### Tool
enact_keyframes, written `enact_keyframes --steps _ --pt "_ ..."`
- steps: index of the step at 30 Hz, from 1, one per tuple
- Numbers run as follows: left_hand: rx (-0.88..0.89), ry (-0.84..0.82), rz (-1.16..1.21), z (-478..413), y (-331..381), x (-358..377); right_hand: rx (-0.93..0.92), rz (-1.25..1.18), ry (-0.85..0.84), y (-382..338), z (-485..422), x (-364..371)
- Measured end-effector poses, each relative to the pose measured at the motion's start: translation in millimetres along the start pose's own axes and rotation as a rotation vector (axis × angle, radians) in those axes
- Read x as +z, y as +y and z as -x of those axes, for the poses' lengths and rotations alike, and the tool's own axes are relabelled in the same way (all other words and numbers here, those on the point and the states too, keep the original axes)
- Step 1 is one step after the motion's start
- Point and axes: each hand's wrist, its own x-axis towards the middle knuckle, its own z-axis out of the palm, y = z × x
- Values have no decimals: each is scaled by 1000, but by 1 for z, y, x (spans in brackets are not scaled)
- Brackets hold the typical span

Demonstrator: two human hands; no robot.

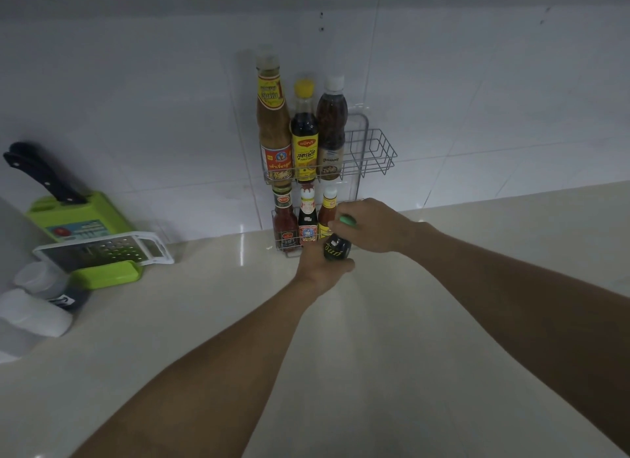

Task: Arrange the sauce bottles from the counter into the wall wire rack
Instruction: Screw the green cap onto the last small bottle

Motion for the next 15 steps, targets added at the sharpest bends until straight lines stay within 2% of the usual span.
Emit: enact_keyframes --steps 3,5,8,11,15 --pt "71 27 -17 -2 -3 9 39 146 -12 -2 -1 2" --pt "99 77 -18 -4 -8 17 95 120 -12 1 0 7" --pt "87 166 -42 -16 -26 25 251 -157 35 6 3 19" --pt "70 161 10 -28 -37 32 355 -387 1 15 6 37" --pt "-4 164 -35 -54 -70 41 454 -862 -17 27 8 49"
